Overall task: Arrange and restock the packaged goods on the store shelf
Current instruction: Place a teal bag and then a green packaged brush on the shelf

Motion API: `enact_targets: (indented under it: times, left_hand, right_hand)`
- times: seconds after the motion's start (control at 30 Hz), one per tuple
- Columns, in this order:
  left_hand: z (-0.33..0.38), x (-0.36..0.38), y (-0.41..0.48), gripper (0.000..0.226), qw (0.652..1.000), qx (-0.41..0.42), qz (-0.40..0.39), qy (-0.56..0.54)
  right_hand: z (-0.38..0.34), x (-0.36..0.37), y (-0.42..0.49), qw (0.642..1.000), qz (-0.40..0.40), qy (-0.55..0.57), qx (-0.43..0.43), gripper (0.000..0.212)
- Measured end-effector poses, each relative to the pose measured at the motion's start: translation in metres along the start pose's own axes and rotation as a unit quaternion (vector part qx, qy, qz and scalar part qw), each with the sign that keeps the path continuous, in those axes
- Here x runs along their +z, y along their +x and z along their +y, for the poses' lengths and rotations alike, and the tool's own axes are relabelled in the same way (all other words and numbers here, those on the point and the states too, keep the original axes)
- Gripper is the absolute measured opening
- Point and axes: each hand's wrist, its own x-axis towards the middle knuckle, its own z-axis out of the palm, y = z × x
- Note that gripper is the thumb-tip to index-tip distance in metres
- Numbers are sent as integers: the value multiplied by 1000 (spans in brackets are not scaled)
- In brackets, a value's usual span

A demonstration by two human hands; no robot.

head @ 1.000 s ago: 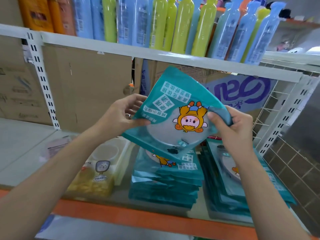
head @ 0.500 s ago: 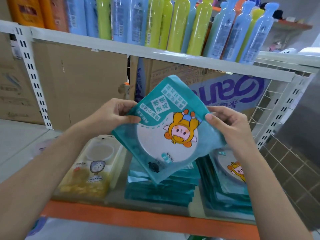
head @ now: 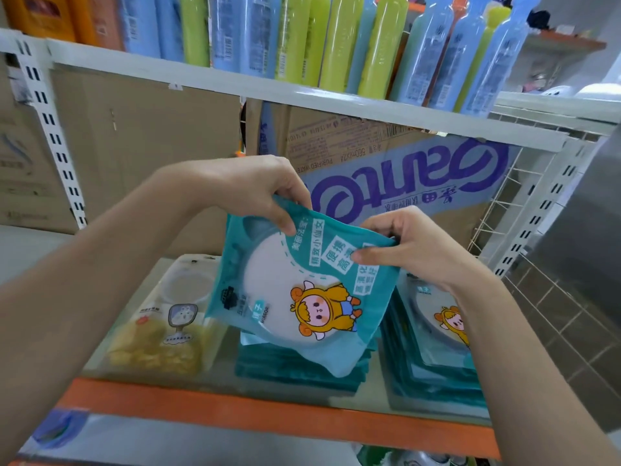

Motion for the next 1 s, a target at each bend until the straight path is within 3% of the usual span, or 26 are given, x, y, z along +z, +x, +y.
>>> enact_targets:
  times: [0.13,0.23,0.33,0.43,0.6,0.7,0.77,0.87,1.0]
  left_hand:
    - [5,5,6,19,1000,2,-7,29]
    - [6,3,3,30,990,32,124,60]
    - [-1,-3,-8,45,941,82,317,-87]
    - [-16,7,-14,43,884,38,399,-242]
    - [-30,61,-10,84,869,-116,301,-374]
    - [-25,76,-5,86,810,-124,308,-484]
    - [-24,78,-5,71,791,-115,295,-524]
    - [-24,80,-3,22,817,-93,252,-510]
    - [-31,80,6,16,803,-96,268,-523]
  right_hand:
    - [0,6,-4,998,-19,-51,-9,10]
    - [8,4,-8,999,16,-26,-12,11]
    - [21,-5,-14,993,75,89,-3,17]
    - [31,-12,-19,971,147,187,-5,23]
    - [45,-9,-23,938,220,266,16,16]
    - [51,1,-24,932,225,282,31,17]
    - [52,7,-24,925,234,298,38,15]
    - [54,14,-21,908,250,334,51,16]
    - [57,23,-21,901,274,330,60,16]
